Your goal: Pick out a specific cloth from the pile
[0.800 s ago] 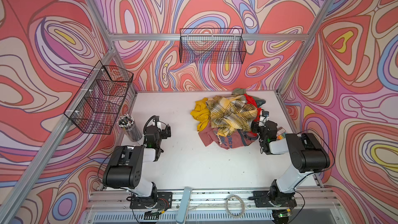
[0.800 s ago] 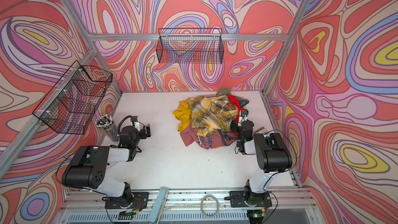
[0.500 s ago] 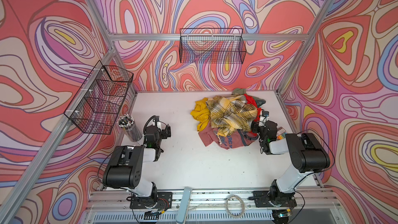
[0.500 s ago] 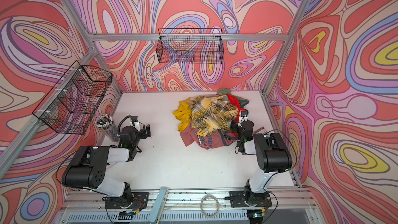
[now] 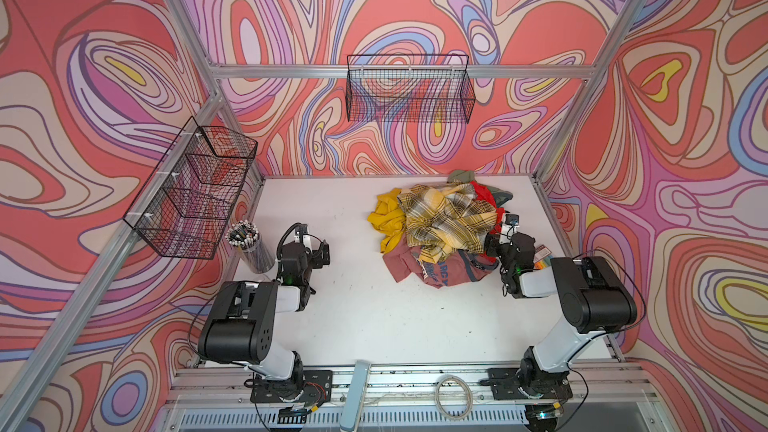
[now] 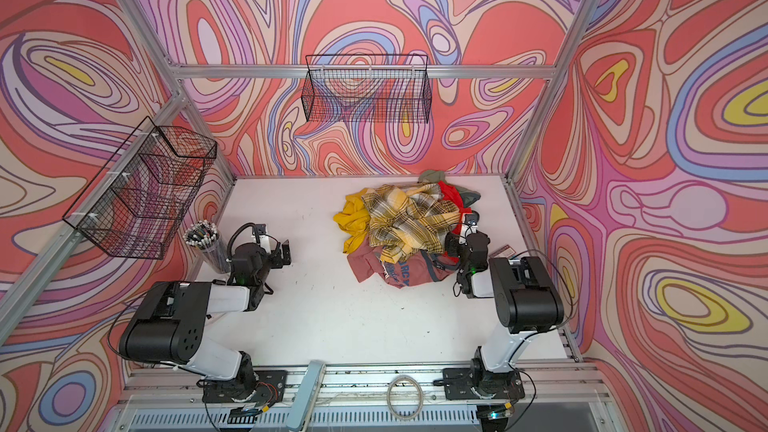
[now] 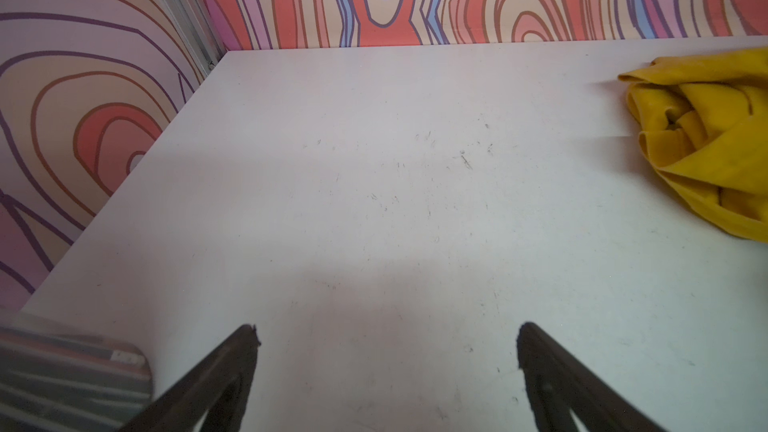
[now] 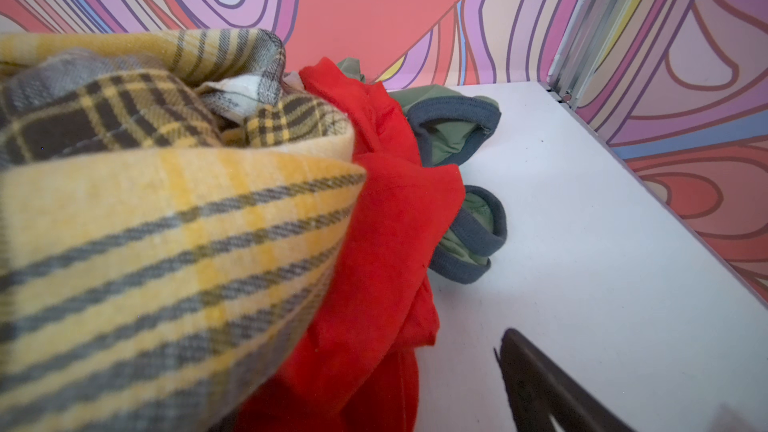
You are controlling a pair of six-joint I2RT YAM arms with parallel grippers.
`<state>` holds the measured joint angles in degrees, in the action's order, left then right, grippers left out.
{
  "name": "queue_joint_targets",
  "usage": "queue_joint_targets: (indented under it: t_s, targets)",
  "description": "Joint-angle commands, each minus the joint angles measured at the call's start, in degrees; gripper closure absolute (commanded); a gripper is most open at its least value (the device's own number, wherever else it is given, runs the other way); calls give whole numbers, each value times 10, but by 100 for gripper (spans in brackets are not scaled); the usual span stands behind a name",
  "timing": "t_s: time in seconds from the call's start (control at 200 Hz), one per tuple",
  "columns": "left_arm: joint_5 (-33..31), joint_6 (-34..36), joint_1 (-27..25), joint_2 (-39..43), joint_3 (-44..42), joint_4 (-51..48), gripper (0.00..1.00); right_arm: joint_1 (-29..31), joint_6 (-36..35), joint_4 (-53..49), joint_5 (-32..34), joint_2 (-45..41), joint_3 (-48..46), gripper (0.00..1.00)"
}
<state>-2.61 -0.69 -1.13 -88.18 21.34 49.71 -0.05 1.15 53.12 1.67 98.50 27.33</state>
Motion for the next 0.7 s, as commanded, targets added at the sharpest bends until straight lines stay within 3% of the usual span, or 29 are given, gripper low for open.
queue_joint_targets:
  t_s: [0.0, 0.235, 0.3, 0.386, 0.436, 0.511, 0.696]
  targets:
    - [1, 3, 2, -3, 8, 1, 0, -3, 4, 4, -3, 2, 2, 2]
    - [-3, 0, 2, 1, 10, -4, 0, -3, 4, 9, -2, 0, -2, 2]
    - [-10, -3, 2, 31, 30, -58, 0, -3, 22, -1, 38, -17, -2, 4]
    - [-41, -49, 2, 96, 127, -294, 0, -4, 45, -122, 69, -82, 23, 5]
    - [-35, -88, 2, 125, 161, -374, 0, -7, 70, -206, 61, -124, 46, 6]
    - [-12, -132, -3, 168, 159, -395, 1, -7, 102, -266, 46, -177, 56, 7]
    - [-39, -177, -62, 240, 133, -435, 0, -7, 158, -412, -15, -273, 89, 9]
